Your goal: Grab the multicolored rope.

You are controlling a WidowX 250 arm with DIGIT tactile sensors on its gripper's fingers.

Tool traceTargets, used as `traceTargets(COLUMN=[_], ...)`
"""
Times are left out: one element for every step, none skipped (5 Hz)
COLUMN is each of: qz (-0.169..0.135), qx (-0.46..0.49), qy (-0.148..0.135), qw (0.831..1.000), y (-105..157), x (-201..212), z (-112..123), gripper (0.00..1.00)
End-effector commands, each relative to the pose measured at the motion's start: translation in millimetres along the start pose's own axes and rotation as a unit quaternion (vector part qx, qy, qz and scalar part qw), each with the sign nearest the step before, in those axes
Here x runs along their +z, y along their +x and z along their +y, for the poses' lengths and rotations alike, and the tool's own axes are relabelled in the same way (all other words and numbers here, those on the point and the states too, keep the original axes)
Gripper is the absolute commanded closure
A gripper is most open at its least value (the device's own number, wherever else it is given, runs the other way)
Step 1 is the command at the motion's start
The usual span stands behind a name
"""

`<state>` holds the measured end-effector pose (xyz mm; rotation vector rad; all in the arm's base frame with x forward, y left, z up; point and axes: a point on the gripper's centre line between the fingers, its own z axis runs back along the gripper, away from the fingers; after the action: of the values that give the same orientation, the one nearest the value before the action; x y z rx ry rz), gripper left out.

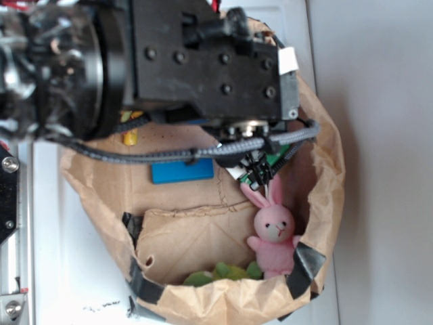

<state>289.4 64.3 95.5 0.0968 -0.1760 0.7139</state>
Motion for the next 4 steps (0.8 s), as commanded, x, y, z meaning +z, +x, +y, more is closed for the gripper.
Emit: traceTargets(qz=[0.001, 0.031, 0.056, 0.051], qx=[0.040, 0.038, 0.042, 0.035], qy=[-0.033, -0.046, -0.056, -0.069], qw=[0.999, 0.998, 0.996, 0.996], y=[27.5, 38.3, 42.7, 36.4], x=[3.8, 3.1, -2.3, 1.2], z=[7.1, 12.5, 18.8, 25.8], gripper=[0.00, 0.00, 0.00, 0.00])
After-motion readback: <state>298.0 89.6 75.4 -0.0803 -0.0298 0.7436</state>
